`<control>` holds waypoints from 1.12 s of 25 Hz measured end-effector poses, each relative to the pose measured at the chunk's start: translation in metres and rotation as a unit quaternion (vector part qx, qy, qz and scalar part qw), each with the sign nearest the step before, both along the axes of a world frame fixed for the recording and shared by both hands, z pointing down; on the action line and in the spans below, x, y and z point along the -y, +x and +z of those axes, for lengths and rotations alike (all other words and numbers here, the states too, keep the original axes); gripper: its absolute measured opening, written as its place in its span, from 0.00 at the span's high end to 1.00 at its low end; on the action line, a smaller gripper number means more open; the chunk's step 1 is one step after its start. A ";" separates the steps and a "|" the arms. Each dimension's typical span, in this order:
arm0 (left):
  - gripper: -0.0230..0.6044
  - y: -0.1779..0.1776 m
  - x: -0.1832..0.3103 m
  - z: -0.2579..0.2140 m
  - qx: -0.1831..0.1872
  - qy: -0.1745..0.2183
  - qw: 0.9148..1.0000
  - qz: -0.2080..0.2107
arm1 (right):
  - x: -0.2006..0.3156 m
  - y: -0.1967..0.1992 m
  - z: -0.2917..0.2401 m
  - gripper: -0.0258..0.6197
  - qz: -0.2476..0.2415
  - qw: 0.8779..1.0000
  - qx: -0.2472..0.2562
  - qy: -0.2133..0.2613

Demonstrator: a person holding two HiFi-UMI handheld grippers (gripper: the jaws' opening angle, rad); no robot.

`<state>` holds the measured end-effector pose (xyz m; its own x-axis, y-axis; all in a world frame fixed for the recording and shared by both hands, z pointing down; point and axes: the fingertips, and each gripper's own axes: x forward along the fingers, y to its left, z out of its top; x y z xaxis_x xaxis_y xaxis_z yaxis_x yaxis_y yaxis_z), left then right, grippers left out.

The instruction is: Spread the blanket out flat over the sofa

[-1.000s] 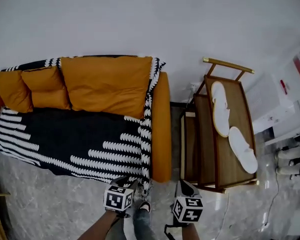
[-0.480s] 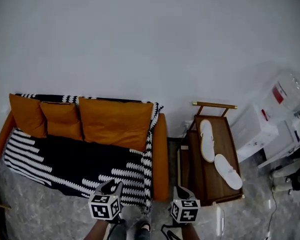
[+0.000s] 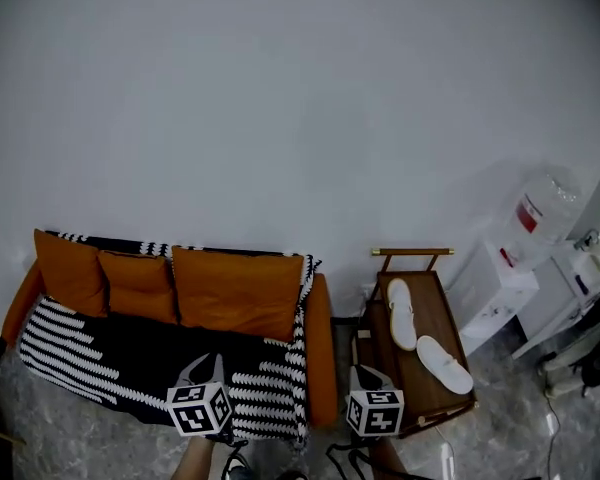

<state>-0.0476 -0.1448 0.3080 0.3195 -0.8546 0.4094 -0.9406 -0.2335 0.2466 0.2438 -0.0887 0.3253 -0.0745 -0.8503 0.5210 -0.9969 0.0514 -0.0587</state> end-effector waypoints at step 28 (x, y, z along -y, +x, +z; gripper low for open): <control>0.93 -0.031 0.035 -0.044 0.026 0.059 0.998 -0.006 | 0.038 -0.015 -0.058 0.95 0.025 0.996 -0.041 0.070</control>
<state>-0.0789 -0.1798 0.2641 0.2891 -0.9016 0.3218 -0.9546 -0.2461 0.1680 0.2292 -0.1270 0.2671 0.0073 -0.9164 0.4002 -0.9996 0.0040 0.0274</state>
